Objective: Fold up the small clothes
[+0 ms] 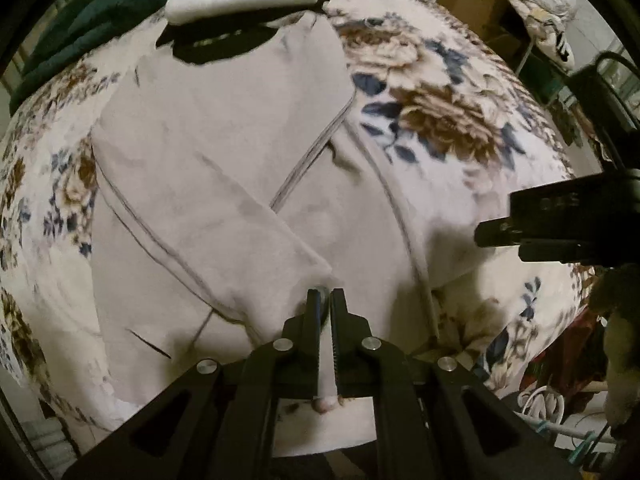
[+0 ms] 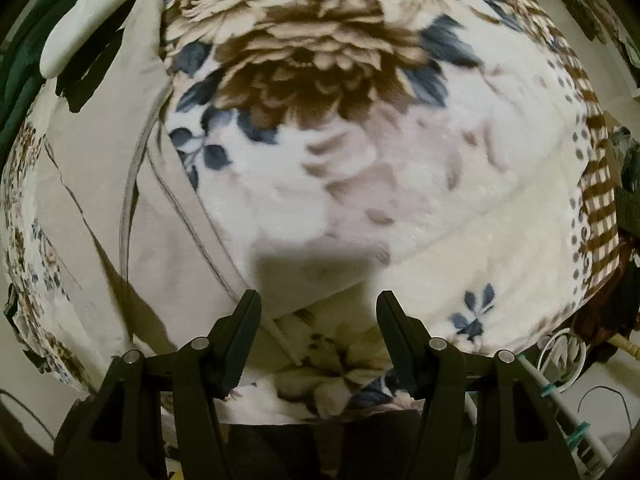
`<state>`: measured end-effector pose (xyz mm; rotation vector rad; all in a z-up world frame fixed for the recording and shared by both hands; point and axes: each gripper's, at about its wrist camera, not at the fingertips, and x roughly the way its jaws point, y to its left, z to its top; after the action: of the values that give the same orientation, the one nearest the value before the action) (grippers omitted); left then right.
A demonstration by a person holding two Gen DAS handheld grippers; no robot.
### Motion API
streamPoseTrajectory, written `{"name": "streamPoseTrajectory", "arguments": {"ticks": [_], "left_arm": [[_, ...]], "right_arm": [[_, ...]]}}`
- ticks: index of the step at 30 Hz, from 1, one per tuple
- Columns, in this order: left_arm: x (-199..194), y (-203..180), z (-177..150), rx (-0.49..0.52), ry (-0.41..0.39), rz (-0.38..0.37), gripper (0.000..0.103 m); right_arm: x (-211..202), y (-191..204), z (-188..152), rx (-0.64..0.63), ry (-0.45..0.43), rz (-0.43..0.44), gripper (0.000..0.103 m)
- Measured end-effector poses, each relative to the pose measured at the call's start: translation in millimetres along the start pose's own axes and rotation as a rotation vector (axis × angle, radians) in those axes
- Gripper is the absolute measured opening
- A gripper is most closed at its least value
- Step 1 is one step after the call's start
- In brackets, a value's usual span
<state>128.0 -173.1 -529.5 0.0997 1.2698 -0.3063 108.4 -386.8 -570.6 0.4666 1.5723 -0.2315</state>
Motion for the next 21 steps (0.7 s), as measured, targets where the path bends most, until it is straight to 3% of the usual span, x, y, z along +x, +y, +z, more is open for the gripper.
{"name": "streamPoseTrajectory", "arguments": {"ticks": [3, 8, 10, 16, 21], "left_arm": [[-5.9, 15.2, -2.0, -0.052, -0.001, 0.022, 0.009], [-16.7, 65.0, -7.0, -0.190, -0.005, 0.050, 0.067], [-18.0, 92.7, -14.6, -0.244, 0.014, 0.072, 0.081], [-6.1, 180.2, -57.9, -0.396, 0.131, 0.144, 0.083], [17.6, 233.2, -94.9, -0.556, 0.199, 0.025, 0.083]], "right_arm": [[7.8, -0.5, 1.0, 0.002, 0.030, 0.040, 0.062], [25.3, 6.3, -8.2, -0.013, 0.089, 0.119, 0.064], [34.9, 11.3, -13.7, -0.032, 0.114, 0.141, 0.066], [64.6, 20.2, -30.2, -0.102, 0.194, 0.181, 0.066], [86.3, 23.1, -38.0, -0.116, 0.227, 0.208, 0.070]]}}
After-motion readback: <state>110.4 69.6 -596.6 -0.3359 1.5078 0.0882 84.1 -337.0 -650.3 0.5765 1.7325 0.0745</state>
